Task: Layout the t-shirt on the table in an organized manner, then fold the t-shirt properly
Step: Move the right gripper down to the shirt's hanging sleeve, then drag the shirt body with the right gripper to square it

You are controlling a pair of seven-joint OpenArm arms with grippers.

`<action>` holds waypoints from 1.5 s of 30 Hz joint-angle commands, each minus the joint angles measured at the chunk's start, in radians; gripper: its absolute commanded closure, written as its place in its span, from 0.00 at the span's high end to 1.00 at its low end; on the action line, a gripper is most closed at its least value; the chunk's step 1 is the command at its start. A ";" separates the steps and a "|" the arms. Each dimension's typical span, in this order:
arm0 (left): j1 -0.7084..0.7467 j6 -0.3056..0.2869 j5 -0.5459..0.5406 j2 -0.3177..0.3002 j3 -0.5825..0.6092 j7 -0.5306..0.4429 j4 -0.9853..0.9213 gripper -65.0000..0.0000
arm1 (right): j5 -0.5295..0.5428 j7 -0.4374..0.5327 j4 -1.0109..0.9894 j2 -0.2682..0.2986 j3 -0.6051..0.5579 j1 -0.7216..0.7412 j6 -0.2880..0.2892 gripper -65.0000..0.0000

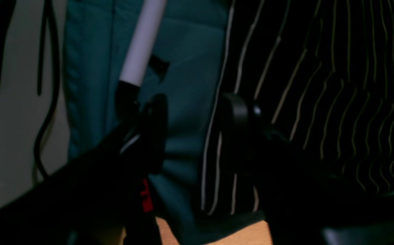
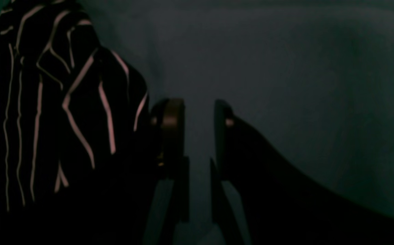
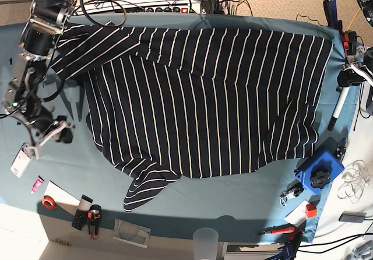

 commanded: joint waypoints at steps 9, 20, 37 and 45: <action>-0.005 -0.004 -0.018 -0.021 -0.009 -0.018 0.014 0.41 | 0.104 -0.126 0.018 0.019 0.007 0.031 0.024 0.57; -0.005 -0.004 -0.018 -0.016 -0.009 -0.018 0.014 0.41 | 0.000 -0.099 -0.072 -0.111 0.005 0.031 0.048 0.56; -0.005 -0.004 -0.019 -0.016 -0.009 -0.025 0.014 0.41 | -0.103 -0.110 -0.106 -0.115 0.005 0.031 0.043 0.00; -0.006 -0.004 -0.019 -0.016 -0.009 -0.025 0.014 0.41 | -0.185 -0.037 0.027 -0.023 0.006 0.031 -0.030 0.00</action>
